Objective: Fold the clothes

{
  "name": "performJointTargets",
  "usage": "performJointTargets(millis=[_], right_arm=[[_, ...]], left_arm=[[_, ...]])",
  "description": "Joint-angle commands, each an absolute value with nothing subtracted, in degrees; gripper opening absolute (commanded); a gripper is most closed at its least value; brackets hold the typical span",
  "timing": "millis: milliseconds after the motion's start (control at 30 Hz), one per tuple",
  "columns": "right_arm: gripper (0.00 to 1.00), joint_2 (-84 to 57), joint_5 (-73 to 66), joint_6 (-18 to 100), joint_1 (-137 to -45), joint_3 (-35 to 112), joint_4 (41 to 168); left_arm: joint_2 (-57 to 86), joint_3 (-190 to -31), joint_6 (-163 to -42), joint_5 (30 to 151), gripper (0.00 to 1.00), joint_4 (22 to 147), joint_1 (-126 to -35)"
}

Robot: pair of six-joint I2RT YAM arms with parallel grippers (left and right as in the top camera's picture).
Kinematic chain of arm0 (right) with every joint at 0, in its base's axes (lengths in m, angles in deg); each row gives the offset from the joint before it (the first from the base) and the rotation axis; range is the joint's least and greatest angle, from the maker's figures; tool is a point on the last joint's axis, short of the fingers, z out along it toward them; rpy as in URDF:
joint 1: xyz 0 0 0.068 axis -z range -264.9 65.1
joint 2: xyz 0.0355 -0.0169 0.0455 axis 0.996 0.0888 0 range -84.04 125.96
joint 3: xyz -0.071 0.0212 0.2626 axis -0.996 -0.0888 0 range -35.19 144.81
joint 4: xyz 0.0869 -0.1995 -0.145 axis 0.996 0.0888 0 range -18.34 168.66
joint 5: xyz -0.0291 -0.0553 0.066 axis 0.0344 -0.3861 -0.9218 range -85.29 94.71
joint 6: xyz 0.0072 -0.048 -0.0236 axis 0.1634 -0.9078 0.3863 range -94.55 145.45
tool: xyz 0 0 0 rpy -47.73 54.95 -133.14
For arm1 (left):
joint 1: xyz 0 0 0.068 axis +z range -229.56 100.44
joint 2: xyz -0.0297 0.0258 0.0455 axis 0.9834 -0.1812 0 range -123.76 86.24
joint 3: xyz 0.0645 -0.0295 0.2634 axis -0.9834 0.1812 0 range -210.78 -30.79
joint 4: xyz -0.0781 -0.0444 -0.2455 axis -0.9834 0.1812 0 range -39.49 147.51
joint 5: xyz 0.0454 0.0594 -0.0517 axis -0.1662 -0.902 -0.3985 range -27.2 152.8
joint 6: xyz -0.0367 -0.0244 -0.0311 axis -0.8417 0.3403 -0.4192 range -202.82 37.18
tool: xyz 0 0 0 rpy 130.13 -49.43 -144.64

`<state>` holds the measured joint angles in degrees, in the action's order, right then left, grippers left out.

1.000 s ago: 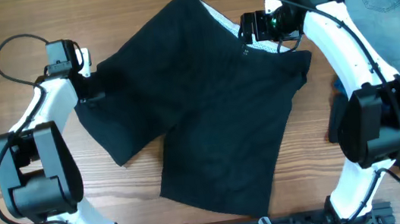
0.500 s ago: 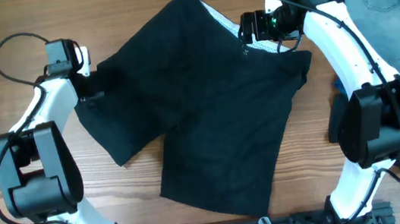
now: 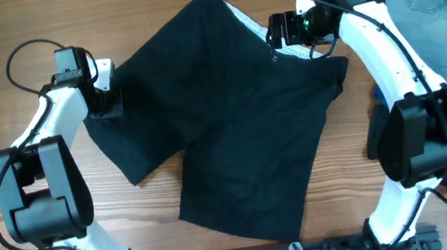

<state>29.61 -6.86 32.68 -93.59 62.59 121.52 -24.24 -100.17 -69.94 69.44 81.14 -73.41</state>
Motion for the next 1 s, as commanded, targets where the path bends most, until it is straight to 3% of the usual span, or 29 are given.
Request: performJointTargets(millis=[0,67,233,267,300,400,467,533,567,967], right_arm=[[1.0,28.6,-7.8,32.1,-93.5,63.6,121.8],[1.0,28.6,-7.8,32.1,-93.5,63.6,121.9],[1.0,28.6,-7.8,32.0,-93.5,63.6,122.0],[1.0,28.6,-7.8,32.0,-93.5,63.6,122.0],[1.0,28.6,-7.8,32.0,-93.5,63.6,122.0],[1.0,28.6,-7.8,31.9,-93.5,63.6,122.0],[1.0,28.6,-7.8,31.8,-93.5,63.6,122.0],[1.0,28.6,-7.8,31.8,-93.5,63.6,121.9],[1.0,28.6,-7.8,31.8,-93.5,63.6,121.8],[1.0,28.6,-7.8,31.9,-93.5,63.6,121.7]], left_arm=[[-24.6,-100.9,-68.4,71.6,0.29,81.0,-73.6],[-24.7,-100.9,-68.4,71.6,0.27,81.0,-73.6],[-26.5,-100.9,-68.4,71.6,0.32,81.1,-73.6],[-27.7,-100.9,-68.4,71.5,0.43,81.2,-73.6],[-28.3,-100.9,-68.4,71.0,0.48,81.2,-73.6],[-29.0,-100.9,-68.4,69.1,0.5,81.0,-73.6],[-29.1,-100.9,-68.5,67.8,0.38,80.7,-73.6],[-29.1,-100.9,-68.5,67.2,0.14,80.3,-73.6],[-29.1,-100.9,-68.5,67.0,0.07,80.0,-73.5],[-29.1,-100.9,-70.0,58.4,0.04,73.1,-73.6]])
